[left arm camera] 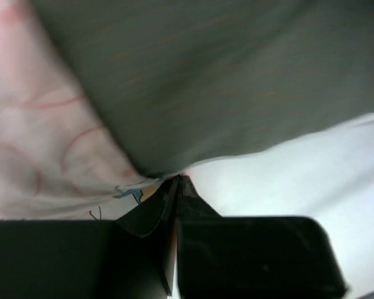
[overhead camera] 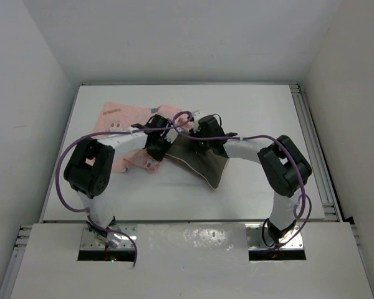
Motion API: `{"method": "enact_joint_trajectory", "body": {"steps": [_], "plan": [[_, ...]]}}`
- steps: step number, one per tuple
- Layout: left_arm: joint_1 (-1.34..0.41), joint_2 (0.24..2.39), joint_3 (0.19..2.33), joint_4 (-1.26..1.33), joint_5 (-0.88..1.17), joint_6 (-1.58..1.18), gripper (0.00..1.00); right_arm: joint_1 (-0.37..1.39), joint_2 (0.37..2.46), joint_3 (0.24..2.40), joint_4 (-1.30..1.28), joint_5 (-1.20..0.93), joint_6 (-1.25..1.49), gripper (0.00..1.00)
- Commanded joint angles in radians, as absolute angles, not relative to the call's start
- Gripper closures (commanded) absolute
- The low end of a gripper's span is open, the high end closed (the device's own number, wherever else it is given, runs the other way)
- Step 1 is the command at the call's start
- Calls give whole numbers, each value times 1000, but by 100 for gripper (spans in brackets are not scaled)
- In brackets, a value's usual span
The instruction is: Put the pillow into the pillowcase
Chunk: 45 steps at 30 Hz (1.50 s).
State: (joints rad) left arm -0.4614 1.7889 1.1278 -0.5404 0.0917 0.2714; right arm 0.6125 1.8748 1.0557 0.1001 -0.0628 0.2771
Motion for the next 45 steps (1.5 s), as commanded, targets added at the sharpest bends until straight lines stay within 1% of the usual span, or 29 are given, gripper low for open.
{"method": "enact_joint_trajectory", "body": {"steps": [1,3,4,7,8,11,14,16,17,18,20,22,23,24,26,27,28,29,30,32,33,34,35,36,40,43,44,45], "plan": [[-512,1776,1169,-534,233,365,100,621,1847,1086,113,-143,360,100],[-544,1750,1218,-575,306,417,100,606,1821,1086,179,-158,419,100],[-554,1740,1230,-593,387,487,100,601,1797,1085,204,-188,446,100],[-586,1677,1265,-673,498,625,100,569,1760,1074,310,-219,549,100],[-592,1674,1281,-736,567,653,100,558,1738,1072,360,-225,593,100],[-592,1701,1307,-785,633,712,100,557,1726,1071,393,-210,633,100],[-583,1747,1307,-790,643,736,100,563,1741,1072,382,-198,661,100],[-560,1779,1340,-837,658,779,86,568,1759,1042,374,-215,672,100],[-551,1810,1406,-895,655,785,77,569,1763,1023,376,-218,681,100],[-525,1819,1439,-917,657,785,65,568,1763,984,379,-218,684,100],[-493,1819,1497,-948,663,782,61,571,1766,947,388,-221,704,100],[-439,1803,1543,-933,678,740,60,569,1770,922,400,-227,709,100],[-411,1777,1546,-878,667,711,60,569,1772,920,397,-230,712,100],[-405,1763,1531,-839,643,634,61,571,1775,920,397,-230,712,100],[-409,1735,1496,-713,487,559,61,572,1772,919,402,-233,719,100],[-419,1729,1461,-677,426,508,58,574,1772,917,403,-235,721,100],[-428,1730,1447,-651,308,485,55,574,1769,917,406,-235,721,100],[-449,1738,1436,-612,257,467,50,572,1772,917,407,-236,722,100],[-457,1741,1425,-600,229,447,40,575,1773,920,408,-238,724,100],[-478,1752,1396,-539,145,428,34,572,1778,923,405,-242,724,100],[-486,1752,1385,-510,103,405,33,572,1778,925,403,-244,724,100],[-489,1762,1367,-487,25,400,33,572,1778,927,400,-245,724,100],[-492,1773,1368,-457,5,399,33,574,1775,925,400,-247,724,100],[-491,1784,1370,-451,-35,390,36,574,1775,923,399,-247,723,100],[-491,1857,1393,-454,-93,382,42,575,1766,920,399,-245,719,100],[-497,1871,1388,-416,-136,376,58,574,1760,914,399,-245,719,100],[-497,1874,1390,-411,-138,376,73,575,1759,913,394,-247,716,100],[-499,1876,1390,-413,-140,376,80,575,1758,911,390,-247,716,100]]}}
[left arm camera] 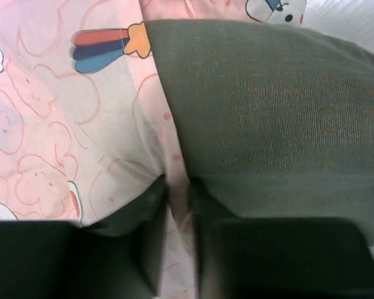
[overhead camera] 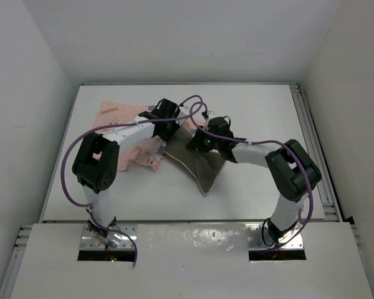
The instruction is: Put the pillow into the pillowcase
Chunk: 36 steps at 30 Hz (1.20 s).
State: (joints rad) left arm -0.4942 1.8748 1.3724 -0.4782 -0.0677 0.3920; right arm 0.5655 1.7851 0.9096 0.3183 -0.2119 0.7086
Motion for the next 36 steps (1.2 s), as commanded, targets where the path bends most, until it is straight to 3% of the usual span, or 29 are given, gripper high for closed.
{"method": "enact_joint_trajectory", "body": {"steps": [1,2,10,18,28,34,35,36], "plan": [[-499,1876,1394,-416,-126,373,87,577,1756,911,387,-245,712,100],[-499,1876,1413,-438,-109,368,100,577,1755,914,377,-245,704,100],[-502,1826,1612,-722,280,465,100,580,1691,972,357,-267,677,100],[-486,1792,1638,-756,184,532,99,580,1493,976,469,-311,652,100],[-499,1790,1646,-749,192,525,83,580,1489,951,502,-322,681,100],[-491,1859,1519,-626,20,516,92,578,1558,875,537,-285,715,100],[-488,1874,1528,-635,12,503,89,578,1571,868,537,-282,727,100],[-483,1888,1534,-641,23,491,79,578,1581,862,537,-282,739,100]]}}
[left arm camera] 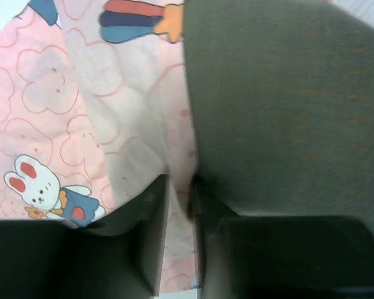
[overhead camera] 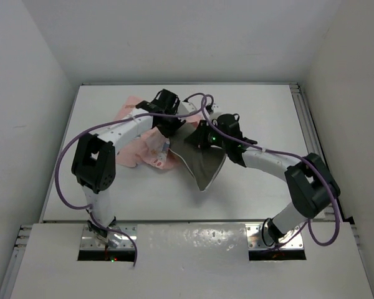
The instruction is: Put the pillow into the pillowcase
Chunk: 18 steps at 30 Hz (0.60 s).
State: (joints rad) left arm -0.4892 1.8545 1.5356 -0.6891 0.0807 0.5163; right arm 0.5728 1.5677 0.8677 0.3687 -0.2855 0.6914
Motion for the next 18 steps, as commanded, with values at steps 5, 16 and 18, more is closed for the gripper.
{"method": "enact_joint_trajectory", "body": {"steps": [5,16,18], "plan": [[-471,1870,1514,-581,35,445,55,577,1644,822,545,-276,744,100],[-500,1884,1546,-577,41,442,100,575,1687,816,528,-285,732,100],[-508,1885,1552,-587,54,442,100,575,1687,816,528,-285,729,100]]}}
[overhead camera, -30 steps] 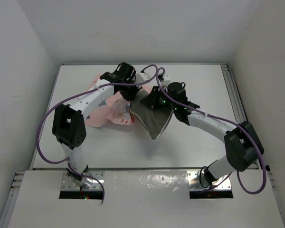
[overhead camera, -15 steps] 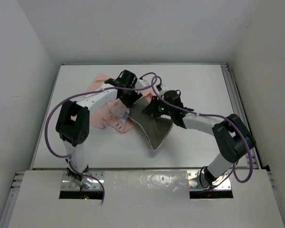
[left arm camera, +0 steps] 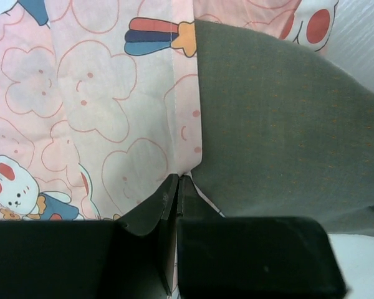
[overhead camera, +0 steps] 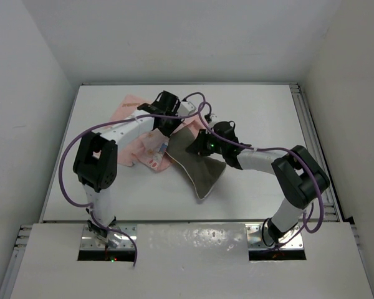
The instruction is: Put the pillow into the pillowcase
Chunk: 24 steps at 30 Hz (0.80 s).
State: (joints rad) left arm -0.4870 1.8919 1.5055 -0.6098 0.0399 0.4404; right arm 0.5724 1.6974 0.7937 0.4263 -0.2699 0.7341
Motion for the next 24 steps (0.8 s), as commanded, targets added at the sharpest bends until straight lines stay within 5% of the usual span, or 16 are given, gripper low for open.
{"method": "enact_joint_trajectory", "body": {"steps": [1,6,9,12,15,19,24], "plan": [[-512,1887,1551,-588,57,442,100,577,1689,813,528,-287,729,100],[-517,1893,1552,-581,63,446,100,575,1678,807,526,-284,724,100],[-518,1910,1543,-575,45,445,62,575,1677,802,528,-278,721,100],[-520,1939,1539,-563,6,446,60,577,1678,802,528,-284,722,100],[-522,1951,1525,-537,-46,449,65,577,1677,799,534,-285,727,100],[-520,1951,1546,-551,-48,433,95,577,1674,798,531,-284,724,100],[-520,1930,1701,-730,116,407,100,575,1655,821,509,-284,698,100]]}}
